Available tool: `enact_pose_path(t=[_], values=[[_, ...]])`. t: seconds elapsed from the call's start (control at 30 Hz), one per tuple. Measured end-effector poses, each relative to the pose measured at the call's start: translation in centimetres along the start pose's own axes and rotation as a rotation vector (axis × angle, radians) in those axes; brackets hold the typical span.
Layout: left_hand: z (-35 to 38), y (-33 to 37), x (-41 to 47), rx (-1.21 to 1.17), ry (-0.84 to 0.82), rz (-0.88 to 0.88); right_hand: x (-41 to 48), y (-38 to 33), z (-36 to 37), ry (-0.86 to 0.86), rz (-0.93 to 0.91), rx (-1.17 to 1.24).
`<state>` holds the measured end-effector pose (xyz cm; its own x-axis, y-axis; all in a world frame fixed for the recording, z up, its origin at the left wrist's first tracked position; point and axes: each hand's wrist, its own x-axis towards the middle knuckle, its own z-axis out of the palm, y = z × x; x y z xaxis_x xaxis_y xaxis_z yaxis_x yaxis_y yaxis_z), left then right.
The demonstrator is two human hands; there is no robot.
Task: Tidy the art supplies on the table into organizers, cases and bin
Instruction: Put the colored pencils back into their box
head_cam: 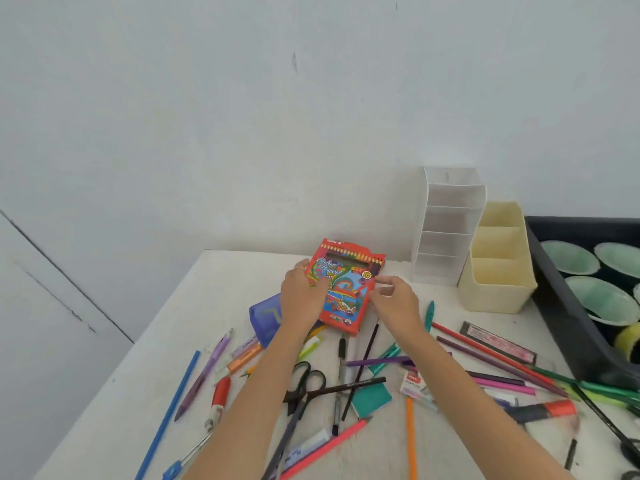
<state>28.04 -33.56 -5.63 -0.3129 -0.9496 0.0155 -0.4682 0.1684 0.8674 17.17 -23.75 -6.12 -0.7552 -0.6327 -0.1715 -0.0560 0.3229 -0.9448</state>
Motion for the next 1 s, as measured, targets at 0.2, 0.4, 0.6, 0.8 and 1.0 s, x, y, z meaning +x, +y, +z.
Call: enact_pose_path(t=[0.2, 0.4, 0.6, 0.8, 1.0], values=[[1.6, -2.5, 2.8, 0.093, -0.082, -0.024, 1.6, 0.1, 1.3, 0.027, 0.050, 0.057], [-0.3, -1.4, 1.9, -0.014, -0.062, 0.025, -0.1, -0.6, 1.3, 0.043, 0.021, 0.174], [-4.1, 0.1, -1.5, 0.154, -0.122, 0.136, -5.8, -2.3, -0.1, -0.155, 0.068, 0.488], [-7.0, -0.1, -7.4, 0.472, -0.370, 0.297, -12.4, -0.8, -1.1, -0.216, 0.048, 0.584], [-8.3, -2.7, -13.2, 0.517, -0.397, 0.400, -19.4, 2.4, -1.1, -0.217, 0.057, 0.641]])
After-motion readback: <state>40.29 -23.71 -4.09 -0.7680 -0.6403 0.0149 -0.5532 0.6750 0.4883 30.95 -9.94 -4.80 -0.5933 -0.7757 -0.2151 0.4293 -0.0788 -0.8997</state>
